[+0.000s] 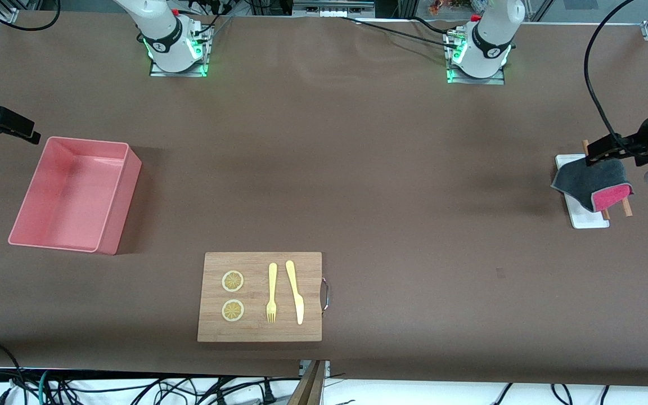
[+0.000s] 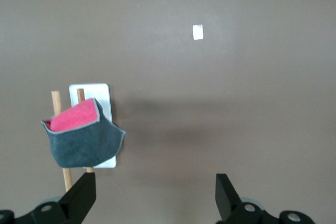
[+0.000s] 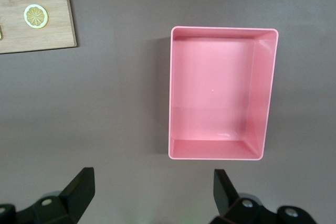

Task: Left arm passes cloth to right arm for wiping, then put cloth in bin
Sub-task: 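Lower the left gripper onto the grey cloth on the white holder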

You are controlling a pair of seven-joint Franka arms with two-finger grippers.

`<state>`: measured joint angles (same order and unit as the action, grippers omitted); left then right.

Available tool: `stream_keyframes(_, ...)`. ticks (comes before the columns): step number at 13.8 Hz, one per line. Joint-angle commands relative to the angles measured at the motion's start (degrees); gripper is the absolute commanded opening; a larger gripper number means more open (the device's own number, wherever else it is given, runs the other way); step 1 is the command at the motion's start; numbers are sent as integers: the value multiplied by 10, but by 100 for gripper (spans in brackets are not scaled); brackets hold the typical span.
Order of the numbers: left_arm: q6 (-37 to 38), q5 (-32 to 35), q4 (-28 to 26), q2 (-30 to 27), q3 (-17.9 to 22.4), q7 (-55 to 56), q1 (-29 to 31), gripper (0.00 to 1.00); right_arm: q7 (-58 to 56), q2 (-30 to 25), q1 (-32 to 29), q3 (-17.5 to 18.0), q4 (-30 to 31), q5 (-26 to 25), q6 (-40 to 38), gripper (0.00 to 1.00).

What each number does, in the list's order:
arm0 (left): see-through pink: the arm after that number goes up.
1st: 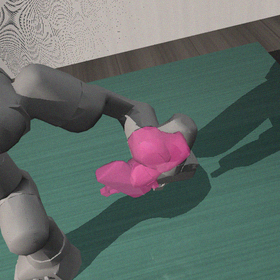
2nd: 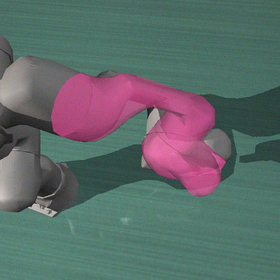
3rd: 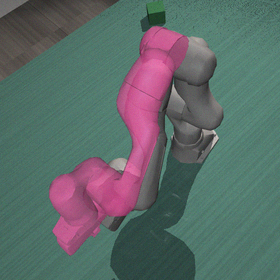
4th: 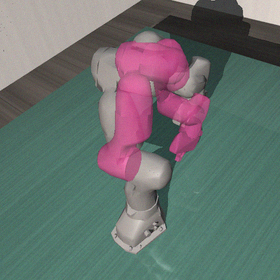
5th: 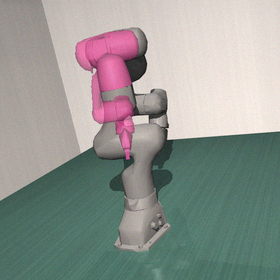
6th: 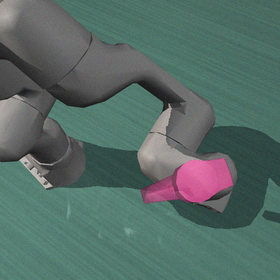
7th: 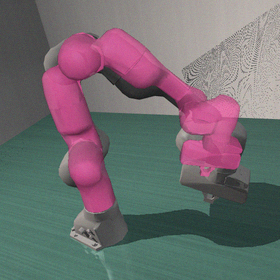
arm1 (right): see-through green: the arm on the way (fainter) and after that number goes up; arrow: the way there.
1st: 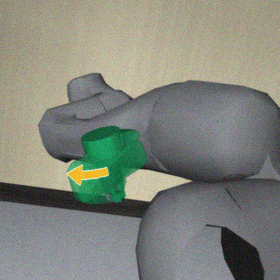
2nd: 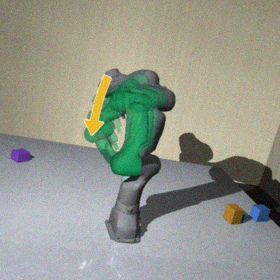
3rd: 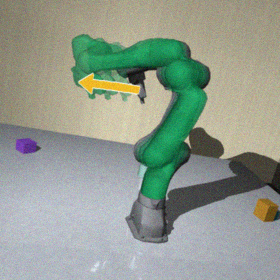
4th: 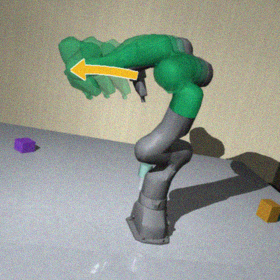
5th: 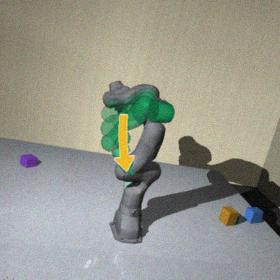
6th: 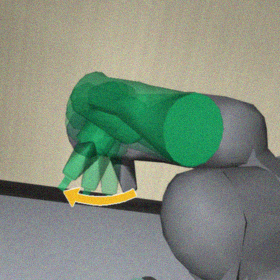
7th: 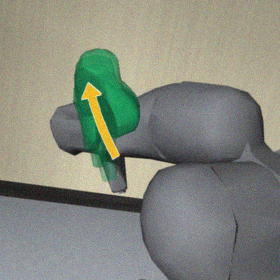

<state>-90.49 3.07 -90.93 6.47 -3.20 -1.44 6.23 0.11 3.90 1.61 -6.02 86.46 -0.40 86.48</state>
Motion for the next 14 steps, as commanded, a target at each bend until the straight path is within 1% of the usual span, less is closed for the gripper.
stream_keyframes(1, 17, -8, 13, 22, 0, -3, 4, 100, 2, 4, -4, 1, -11, 10, -3, 100)
stream_keyframes(4, 3, 40, 14, 53, 0, -46, 4, 100, 2, 4, -5, 1, -11, 10, -3, 100)
stream_keyframes(7, -7, 43, 5, 85, 0, -87, 25, 100, 3, 4, -5, 1, -11, 10, -3, 100)
stream_keyframes(9, -22, 42, 2, 102, 0, -165, 42, 100, 2, 4, -5, 1, -11, 10, -3, 100)
stream_keyframes(11, -34, 44, -6, 112, 2, -203, 49, 100, 2, 4, -4, 1, -11, 10, -3, 100)
stream_keyframes(12, -36, 44, -19, 114, 2, -231, 63, 100, 2, 4, -4, 0, -11, 10, -3, 100)
stream_keyframes(13, -61, 44, -30, 118, 1, -273, 84, 100, 0, 4, -4, 1, -11, 9, -3, 100)
stream_keyframes(14, -92, 44, -42, 122, 2, -329, 92, 100, 0, 4, -4, 1, -11, 9, -3, 100)
